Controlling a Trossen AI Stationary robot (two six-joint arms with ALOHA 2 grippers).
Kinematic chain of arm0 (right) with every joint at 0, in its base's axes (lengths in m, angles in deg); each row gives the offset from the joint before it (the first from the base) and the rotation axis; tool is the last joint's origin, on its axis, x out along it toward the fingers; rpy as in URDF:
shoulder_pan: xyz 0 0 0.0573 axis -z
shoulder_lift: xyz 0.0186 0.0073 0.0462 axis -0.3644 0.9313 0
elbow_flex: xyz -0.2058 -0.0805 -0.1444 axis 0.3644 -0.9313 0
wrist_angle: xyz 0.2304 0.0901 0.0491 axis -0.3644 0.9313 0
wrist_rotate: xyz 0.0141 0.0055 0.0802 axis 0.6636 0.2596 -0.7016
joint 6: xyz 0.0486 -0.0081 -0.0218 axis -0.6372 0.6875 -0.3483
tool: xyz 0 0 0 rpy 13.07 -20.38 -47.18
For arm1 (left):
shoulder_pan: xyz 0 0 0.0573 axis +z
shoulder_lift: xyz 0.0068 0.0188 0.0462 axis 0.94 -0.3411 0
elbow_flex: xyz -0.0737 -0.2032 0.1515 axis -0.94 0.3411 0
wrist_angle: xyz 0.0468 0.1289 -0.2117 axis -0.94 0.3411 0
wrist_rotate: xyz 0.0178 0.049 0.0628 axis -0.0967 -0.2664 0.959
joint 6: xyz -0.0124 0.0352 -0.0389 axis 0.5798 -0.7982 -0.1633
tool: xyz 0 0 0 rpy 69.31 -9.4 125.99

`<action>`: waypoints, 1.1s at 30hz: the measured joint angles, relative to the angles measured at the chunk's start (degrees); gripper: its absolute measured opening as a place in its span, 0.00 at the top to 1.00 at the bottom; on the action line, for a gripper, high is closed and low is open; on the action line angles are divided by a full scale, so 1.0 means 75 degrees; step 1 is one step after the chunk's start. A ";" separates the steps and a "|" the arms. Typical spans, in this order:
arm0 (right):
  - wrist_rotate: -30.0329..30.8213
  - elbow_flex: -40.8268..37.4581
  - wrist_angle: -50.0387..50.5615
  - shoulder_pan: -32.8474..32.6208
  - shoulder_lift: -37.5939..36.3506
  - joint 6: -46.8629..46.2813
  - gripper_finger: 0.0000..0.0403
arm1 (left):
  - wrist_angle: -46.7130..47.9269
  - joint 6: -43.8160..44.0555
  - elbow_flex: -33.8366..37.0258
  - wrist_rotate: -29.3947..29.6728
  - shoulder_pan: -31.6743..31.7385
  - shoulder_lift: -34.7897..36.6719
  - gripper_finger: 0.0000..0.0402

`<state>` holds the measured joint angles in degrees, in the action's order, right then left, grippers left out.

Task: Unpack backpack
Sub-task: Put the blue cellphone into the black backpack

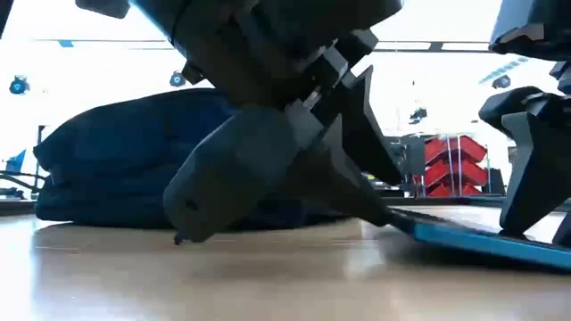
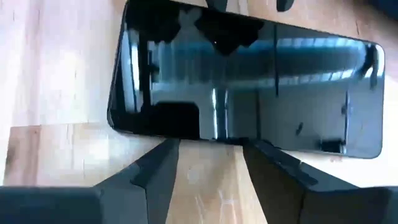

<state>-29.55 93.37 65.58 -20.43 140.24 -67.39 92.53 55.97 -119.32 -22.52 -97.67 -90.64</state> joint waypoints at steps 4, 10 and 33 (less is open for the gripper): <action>0.0073 -0.0022 -0.0025 -0.0002 0.0003 0.0015 0.55 | -0.0002 0.0008 -0.0002 0.0000 -0.0003 0.0076 0.60; 0.0139 -0.0029 -0.0043 -0.0003 0.0003 0.0304 0.55 | -0.0394 0.0067 -0.0079 0.0003 -0.0012 0.0210 0.61; 0.0873 -0.0041 -0.0437 0.0079 0.0015 0.0481 0.55 | 0.1440 0.0518 -0.0234 0.0455 -0.0279 0.0759 0.61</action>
<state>-23.00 93.06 62.30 -19.84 140.35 -63.78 103.33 59.85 -121.07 -19.11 -99.76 -84.95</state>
